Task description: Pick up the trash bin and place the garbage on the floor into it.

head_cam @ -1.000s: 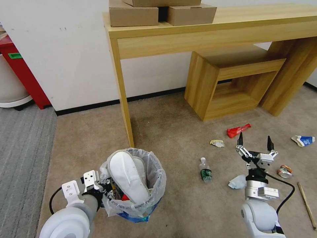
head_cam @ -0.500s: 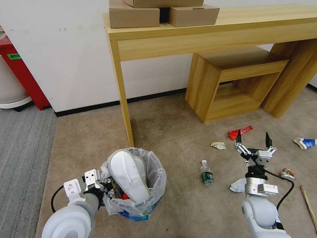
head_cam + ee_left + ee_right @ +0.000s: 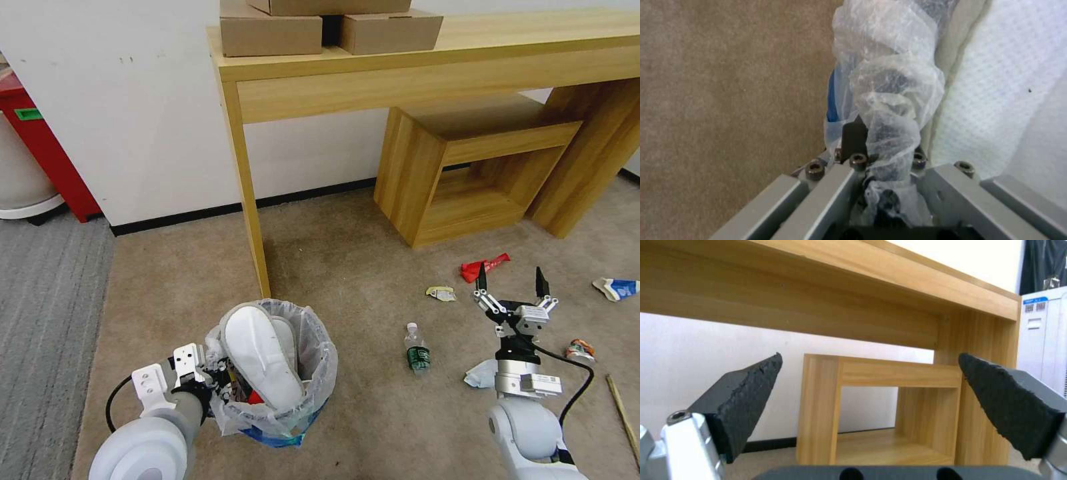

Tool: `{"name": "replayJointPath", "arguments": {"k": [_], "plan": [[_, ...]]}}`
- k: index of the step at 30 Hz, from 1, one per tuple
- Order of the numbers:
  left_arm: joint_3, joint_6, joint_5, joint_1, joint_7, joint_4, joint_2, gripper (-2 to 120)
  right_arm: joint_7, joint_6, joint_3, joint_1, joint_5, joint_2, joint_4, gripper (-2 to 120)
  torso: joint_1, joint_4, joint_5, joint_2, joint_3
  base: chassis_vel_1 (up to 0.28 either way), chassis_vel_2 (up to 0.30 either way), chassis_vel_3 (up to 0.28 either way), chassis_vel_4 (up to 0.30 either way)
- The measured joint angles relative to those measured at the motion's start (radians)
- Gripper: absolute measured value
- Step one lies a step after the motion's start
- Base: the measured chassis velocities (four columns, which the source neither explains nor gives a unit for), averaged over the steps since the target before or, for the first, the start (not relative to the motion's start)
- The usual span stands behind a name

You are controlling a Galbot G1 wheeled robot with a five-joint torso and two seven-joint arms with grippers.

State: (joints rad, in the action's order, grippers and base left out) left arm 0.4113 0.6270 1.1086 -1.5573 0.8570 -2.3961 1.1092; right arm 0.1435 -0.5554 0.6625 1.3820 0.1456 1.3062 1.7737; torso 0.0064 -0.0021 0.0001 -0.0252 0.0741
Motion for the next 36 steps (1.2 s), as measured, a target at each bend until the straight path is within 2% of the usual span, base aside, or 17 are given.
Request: {"name": "replayJointPath", "arguments": {"k": [23, 36], "plan": [[-0.021, 0.0, -0.005, -0.004, 0.008, -0.001, 0.007, 0, 0.026, 0.005, 0.018, 0.0, 0.006, -0.028, 0.003, 100, 0.0, -0.0004, 0.0, 0.0, 0.0, -0.051, -0.054, -0.053, -0.053], [-0.025, -0.001, -0.015, -0.008, 0.01, 0.0, 0.013, 0, -0.003, 0.005, -0.01, -0.011, -0.029, -0.008, -0.014, 100, 0.0, 0.0, -0.0001, 0.0, 0.0, -0.016, -0.014, -0.021, -0.021]]}}
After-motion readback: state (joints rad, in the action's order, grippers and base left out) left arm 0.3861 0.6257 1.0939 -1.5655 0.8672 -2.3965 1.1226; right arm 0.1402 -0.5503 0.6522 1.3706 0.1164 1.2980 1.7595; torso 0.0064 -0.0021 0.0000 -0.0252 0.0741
